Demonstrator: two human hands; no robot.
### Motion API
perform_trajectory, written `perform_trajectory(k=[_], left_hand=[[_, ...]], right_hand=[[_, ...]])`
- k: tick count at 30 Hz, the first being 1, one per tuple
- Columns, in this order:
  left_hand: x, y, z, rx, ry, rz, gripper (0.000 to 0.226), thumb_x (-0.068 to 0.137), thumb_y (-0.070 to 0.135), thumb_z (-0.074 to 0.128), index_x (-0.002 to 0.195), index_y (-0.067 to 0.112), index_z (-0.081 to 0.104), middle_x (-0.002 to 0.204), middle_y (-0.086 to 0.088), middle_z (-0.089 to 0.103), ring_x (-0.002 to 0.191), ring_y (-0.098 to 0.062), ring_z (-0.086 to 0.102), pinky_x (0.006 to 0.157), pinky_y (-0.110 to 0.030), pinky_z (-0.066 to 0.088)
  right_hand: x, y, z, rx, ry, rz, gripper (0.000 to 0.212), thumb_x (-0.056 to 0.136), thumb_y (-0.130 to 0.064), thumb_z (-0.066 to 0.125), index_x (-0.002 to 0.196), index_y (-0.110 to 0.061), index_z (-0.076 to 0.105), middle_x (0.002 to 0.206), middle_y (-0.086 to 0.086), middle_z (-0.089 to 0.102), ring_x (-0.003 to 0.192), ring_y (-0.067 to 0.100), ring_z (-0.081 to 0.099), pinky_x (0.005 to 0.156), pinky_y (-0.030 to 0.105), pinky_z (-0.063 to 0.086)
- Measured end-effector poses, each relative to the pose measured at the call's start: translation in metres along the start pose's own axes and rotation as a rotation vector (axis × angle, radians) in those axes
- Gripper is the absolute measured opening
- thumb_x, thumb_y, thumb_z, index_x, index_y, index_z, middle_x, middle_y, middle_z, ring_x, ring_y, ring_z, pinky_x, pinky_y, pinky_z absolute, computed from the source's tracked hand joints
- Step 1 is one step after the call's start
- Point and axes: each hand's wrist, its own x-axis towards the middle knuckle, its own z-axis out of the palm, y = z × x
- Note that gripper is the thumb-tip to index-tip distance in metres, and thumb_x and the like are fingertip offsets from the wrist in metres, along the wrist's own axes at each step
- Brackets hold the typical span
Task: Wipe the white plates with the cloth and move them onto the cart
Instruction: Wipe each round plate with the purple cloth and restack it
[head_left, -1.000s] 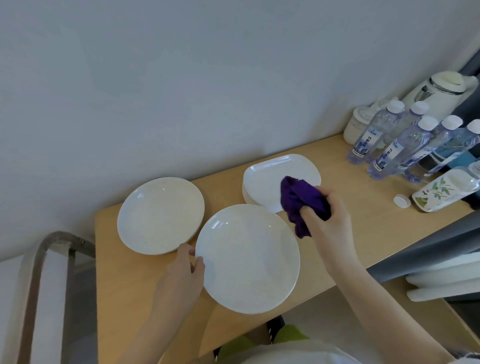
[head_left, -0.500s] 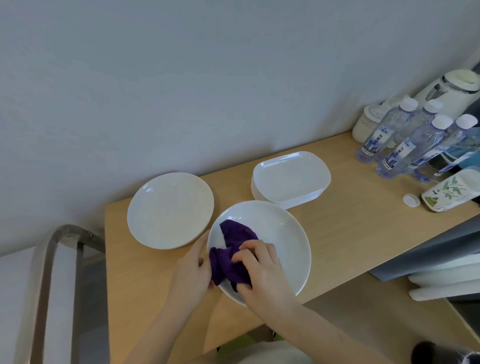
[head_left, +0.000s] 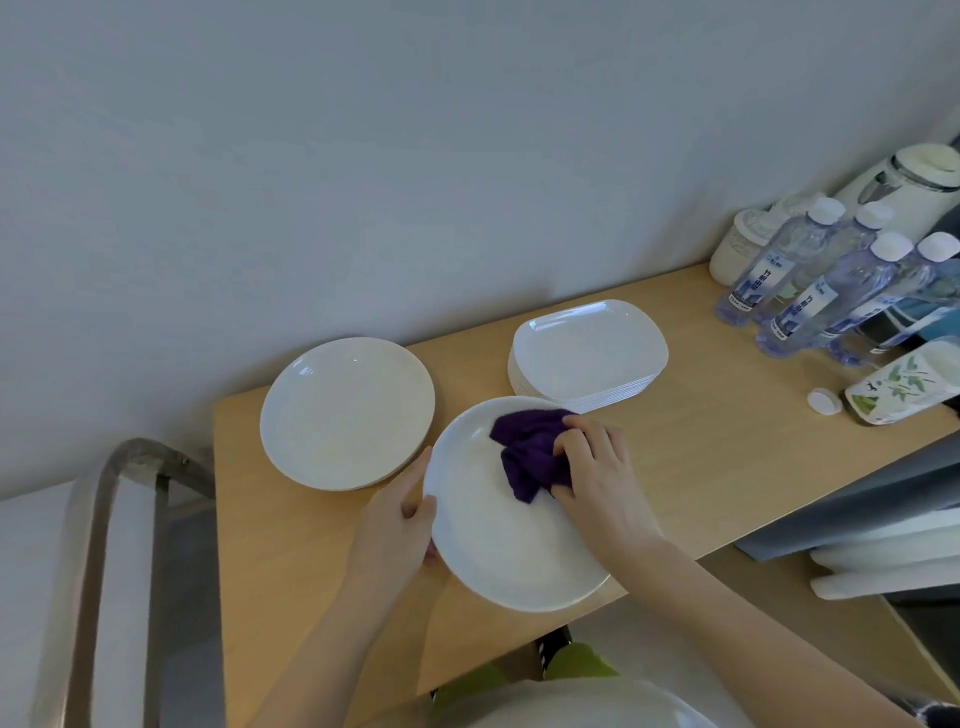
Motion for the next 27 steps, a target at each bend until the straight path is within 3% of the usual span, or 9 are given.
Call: perform_trajectory(k=[4, 7, 11, 16, 22, 25, 27], left_hand=[[0.003, -0.001, -0.005, -0.015, -0.042, 0.017, 0.057, 0.094, 0.006, 0.048, 0.131, 0.05, 0.044, 0.052, -0.001, 0.06, 0.048, -0.015, 0.058, 0.053, -0.029, 0.056], [0.004, -0.002, -0.004, -0.029, -0.042, 0.049, 0.051, 0.095, 0.008, 0.049, 0.122, 0.051, 0.051, 0.057, -0.006, 0.063, 0.048, -0.018, 0.059, 0.052, -0.034, 0.056], [0.004, -0.004, 0.0, 0.019, -0.036, 0.031, 0.05, 0.095, 0.012, 0.047, 0.112, 0.059, 0.045, 0.065, -0.004, 0.066, 0.051, -0.018, 0.063, 0.059, -0.041, 0.058], [0.003, -0.005, 0.001, 0.043, -0.039, 0.022, 0.045, 0.098, 0.018, 0.048, 0.125, 0.054, 0.038, 0.068, -0.001, 0.067, 0.053, -0.017, 0.065, 0.058, -0.039, 0.059], [0.002, -0.003, 0.001, 0.14, -0.014, -0.035, 0.044, 0.097, 0.021, 0.046, 0.135, 0.042, 0.038, 0.074, 0.008, 0.067, 0.056, -0.006, 0.066, 0.063, -0.034, 0.059], [0.0, 0.0, 0.002, 0.137, -0.006, -0.046, 0.043, 0.097, 0.021, 0.046, 0.132, 0.044, 0.04, 0.072, 0.009, 0.065, 0.055, -0.006, 0.065, 0.063, -0.033, 0.06], [0.001, 0.001, 0.001, 0.112, -0.013, -0.052, 0.043, 0.096, 0.018, 0.047, 0.128, 0.047, 0.042, 0.068, 0.008, 0.065, 0.053, -0.009, 0.065, 0.062, -0.034, 0.06]], right_hand=[[0.026, -0.034, 0.016, 0.238, 0.013, -0.009, 0.029, 0.071, -0.001, 0.063, 0.098, -0.007, 0.056, 0.123, 0.007, 0.055, 0.116, 0.026, 0.044, 0.096, 0.019, 0.027], [0.024, -0.059, 0.025, 0.323, -0.086, -0.116, 0.034, 0.072, -0.007, 0.059, 0.105, -0.01, 0.055, 0.123, 0.002, 0.053, 0.116, 0.022, 0.04, 0.099, 0.029, 0.034], [0.007, -0.063, 0.03, 0.156, -0.089, -0.204, 0.046, 0.079, -0.033, 0.065, 0.12, -0.017, 0.056, 0.128, -0.001, 0.054, 0.119, 0.023, 0.044, 0.101, 0.036, 0.038], [0.015, -0.051, 0.019, -0.175, -0.077, -0.28, 0.047, 0.072, -0.038, 0.074, 0.116, -0.025, 0.062, 0.112, -0.001, 0.063, 0.1, 0.025, 0.059, 0.077, 0.038, 0.049], [0.037, -0.015, -0.001, -0.347, 0.034, -0.022, 0.044, 0.064, -0.034, 0.076, 0.101, -0.014, 0.062, 0.089, 0.006, 0.058, 0.078, 0.028, 0.054, 0.06, 0.034, 0.044], [0.036, -0.012, 0.004, -0.331, 0.054, 0.002, 0.047, 0.062, -0.03, 0.079, 0.102, -0.01, 0.062, 0.09, 0.009, 0.058, 0.078, 0.029, 0.054, 0.061, 0.035, 0.046], [0.042, -0.02, 0.009, -0.299, 0.03, 0.018, 0.047, 0.07, -0.03, 0.074, 0.109, -0.01, 0.059, 0.099, 0.01, 0.057, 0.087, 0.031, 0.052, 0.07, 0.036, 0.047]])
